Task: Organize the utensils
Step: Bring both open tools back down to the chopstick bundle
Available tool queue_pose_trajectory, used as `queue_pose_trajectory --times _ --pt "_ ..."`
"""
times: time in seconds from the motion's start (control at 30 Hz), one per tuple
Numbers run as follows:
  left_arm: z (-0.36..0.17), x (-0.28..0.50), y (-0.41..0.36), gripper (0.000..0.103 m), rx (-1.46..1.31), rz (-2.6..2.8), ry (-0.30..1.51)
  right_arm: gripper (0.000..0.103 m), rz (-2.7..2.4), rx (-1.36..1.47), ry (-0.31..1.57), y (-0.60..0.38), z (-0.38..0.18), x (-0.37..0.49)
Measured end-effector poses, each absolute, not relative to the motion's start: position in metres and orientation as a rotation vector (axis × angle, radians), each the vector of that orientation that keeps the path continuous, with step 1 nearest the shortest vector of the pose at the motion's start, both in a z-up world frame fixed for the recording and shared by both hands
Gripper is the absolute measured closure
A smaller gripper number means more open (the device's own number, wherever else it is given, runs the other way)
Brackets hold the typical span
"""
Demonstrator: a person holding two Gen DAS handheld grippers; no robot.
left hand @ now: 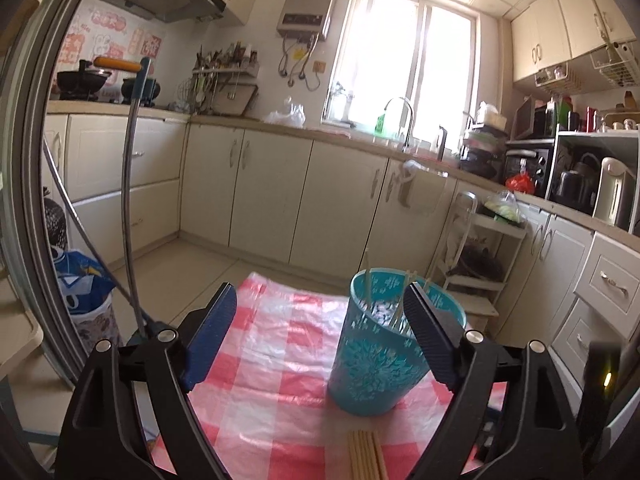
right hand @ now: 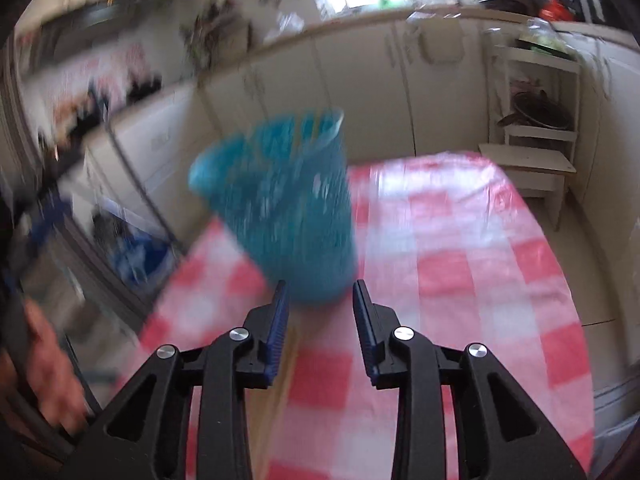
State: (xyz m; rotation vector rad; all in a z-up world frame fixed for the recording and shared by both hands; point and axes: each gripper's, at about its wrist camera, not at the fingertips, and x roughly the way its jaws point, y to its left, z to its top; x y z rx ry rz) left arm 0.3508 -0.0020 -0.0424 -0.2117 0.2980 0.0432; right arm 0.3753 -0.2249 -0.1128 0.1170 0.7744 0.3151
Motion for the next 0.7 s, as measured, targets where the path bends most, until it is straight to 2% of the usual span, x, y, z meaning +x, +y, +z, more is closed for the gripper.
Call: queue_pose_trajectory --times 0.1,0.2,0.5,0.7 --pt "-0.055 0.351 0.004 0.021 -0.195 0.041 0.362 0.071 0.338 0.03 0.871 -0.208 -0.141 0.363" --pt "-0.067 0.356 0.004 0.021 -0.138 0.042 0.413 0.075 0.357 0.035 0.929 -0.203 -0.16 0.359" --pt "-0.096 0.382 0.007 0.021 -0.098 0.027 0.593 0.077 0.382 0.006 0.945 -0.177 -0.171 0.366" --pt "-0.106 0.387 -0.002 0.02 -0.052 0.014 0.636 0.077 0.376 -0.044 0.95 -0.171 -0.174 0.371"
